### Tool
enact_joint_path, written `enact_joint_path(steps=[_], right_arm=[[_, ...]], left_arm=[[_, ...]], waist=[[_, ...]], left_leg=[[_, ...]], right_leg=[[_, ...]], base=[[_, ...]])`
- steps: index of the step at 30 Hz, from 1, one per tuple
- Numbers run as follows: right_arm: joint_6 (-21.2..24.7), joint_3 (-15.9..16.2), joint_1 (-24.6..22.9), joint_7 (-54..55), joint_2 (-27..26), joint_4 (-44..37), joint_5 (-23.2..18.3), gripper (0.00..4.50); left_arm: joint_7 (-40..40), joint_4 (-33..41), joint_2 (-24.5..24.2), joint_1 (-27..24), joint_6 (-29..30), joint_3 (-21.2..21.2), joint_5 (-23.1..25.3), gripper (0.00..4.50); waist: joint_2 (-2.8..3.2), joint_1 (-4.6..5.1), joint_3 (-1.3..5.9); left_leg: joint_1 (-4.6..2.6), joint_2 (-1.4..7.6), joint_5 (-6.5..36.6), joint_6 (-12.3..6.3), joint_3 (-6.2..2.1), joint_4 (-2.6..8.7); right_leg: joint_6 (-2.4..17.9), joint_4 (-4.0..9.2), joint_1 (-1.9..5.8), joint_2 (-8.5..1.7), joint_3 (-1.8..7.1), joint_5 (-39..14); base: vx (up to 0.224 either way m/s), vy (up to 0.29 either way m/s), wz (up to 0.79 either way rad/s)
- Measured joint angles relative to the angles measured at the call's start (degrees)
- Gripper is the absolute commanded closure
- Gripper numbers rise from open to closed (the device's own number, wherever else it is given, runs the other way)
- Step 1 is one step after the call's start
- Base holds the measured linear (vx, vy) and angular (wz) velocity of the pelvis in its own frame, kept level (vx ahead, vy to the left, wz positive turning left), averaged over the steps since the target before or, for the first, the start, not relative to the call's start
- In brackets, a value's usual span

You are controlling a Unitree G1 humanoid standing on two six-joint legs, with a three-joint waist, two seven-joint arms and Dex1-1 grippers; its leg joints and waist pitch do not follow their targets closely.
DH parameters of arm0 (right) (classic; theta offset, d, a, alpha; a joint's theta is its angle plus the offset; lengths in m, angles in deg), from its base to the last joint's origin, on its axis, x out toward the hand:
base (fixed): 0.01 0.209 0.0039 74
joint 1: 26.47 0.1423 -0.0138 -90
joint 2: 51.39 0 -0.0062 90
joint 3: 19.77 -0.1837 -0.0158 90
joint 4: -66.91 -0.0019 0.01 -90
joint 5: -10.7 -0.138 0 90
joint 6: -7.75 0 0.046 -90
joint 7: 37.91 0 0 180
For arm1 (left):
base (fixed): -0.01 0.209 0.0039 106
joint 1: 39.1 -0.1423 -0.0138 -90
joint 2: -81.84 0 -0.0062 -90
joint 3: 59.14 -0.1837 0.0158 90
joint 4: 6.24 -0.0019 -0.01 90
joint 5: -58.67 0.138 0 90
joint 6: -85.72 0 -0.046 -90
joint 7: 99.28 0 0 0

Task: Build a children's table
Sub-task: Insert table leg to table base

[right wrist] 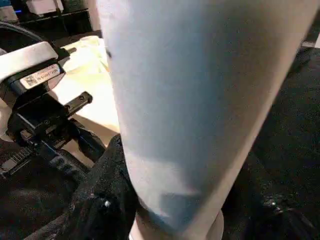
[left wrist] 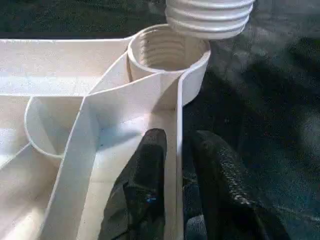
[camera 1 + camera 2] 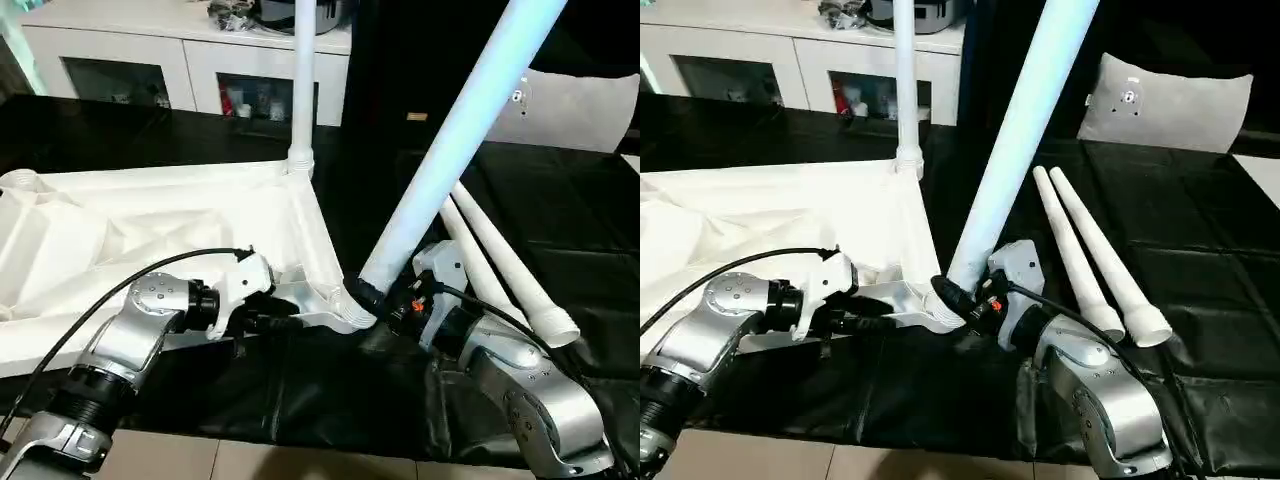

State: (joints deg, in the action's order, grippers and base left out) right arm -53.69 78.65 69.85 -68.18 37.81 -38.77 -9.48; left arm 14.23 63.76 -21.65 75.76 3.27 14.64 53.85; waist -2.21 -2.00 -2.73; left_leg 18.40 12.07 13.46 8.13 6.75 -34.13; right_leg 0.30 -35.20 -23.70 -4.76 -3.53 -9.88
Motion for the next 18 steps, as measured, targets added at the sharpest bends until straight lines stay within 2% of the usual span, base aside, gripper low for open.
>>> enact_joint_path(steps=[1,4,7,10,12,15,18], right_arm=[[0.0,0.0,0.01,0.0,0.0,0.0,0.01,2.59],[0.0,0.0,0.02,-0.01,0.01,0.01,0.05,2.59],[0.01,0.0,0.49,-0.02,0.01,0.06,0.06,2.59],[0.51,0.18,1.3,0.09,0.09,0.24,0.26,2.59],[1.74,1.0,3.2,0.29,0.52,0.66,0.79,2.59],[4.91,1.52,6.33,0.04,0.91,1.34,0.81,2.59],[6.17,2.15,7.94,-0.6,1.37,2.32,0.8,2.59]], left_arm=[[0.16,0.0,-0.24,0.02,0.04,-0.01,0.18,3.67],[0.72,-0.01,-0.53,0.3,0.5,-0.14,0.96,3.67],[0.88,-0.01,-0.51,0.66,1.26,-0.44,1.25,4.11],[0.21,0.05,-0.52,0.7,1.78,-0.63,1.22,4.15],[-0.17,0.03,-0.64,1.12,2.22,-0.96,1.5,4.43],[-0.9,0.03,-1.25,1.92,2.08,-1.93,2.38,4.49],[-1.35,0.03,-1.58,2.16,1.67,-2.38,2.6,4.5]], waist=[[-0.01,0.01,0.0],[-0.01,0.12,0.01],[0.0,0.08,0.01],[0.0,0.08,0.01],[0.0,0.12,0.01],[-0.02,0.15,0.02],[-0.05,0.1,0.04]], left_leg=[[-0.01,0.0,0.0,0.0,0.0,0.0],[-0.03,0.0,-0.02,0.03,0.0,0.0],[-0.04,0.0,-0.04,0.05,0.0,0.0],[-0.06,0.0,-0.05,0.07,0.0,0.0],[-0.07,0.01,-0.09,0.11,0.0,0.0],[-0.1,0.08,-0.09,0.12,0.0,0.0],[-0.1,0.16,-0.08,0.12,0.0,0.0]], right_leg=[[-0.03,0.0,0.0,0.0,0.0,-0.02],[-0.21,0.0,0.0,0.01,0.0,-0.11],[-0.21,-0.01,0.01,0.01,0.01,-0.1],[-0.18,-0.02,0.01,0.01,0.01,-0.08],[-0.13,-0.02,0.01,0.02,0.01,-0.03],[-0.12,-0.03,0.02,0.1,0.01,-0.02],[0.11,-0.02,0.02,0.19,0.01,0.1]], base=[[0.0,0.0,0.0],[0.0,0.0,0.0],[0.0,0.0,0.0],[0.0,0.0,0.0],[0.0,0.0,0.0],[0.0,0.0,0.0],[0.0,0.0,0.0]])
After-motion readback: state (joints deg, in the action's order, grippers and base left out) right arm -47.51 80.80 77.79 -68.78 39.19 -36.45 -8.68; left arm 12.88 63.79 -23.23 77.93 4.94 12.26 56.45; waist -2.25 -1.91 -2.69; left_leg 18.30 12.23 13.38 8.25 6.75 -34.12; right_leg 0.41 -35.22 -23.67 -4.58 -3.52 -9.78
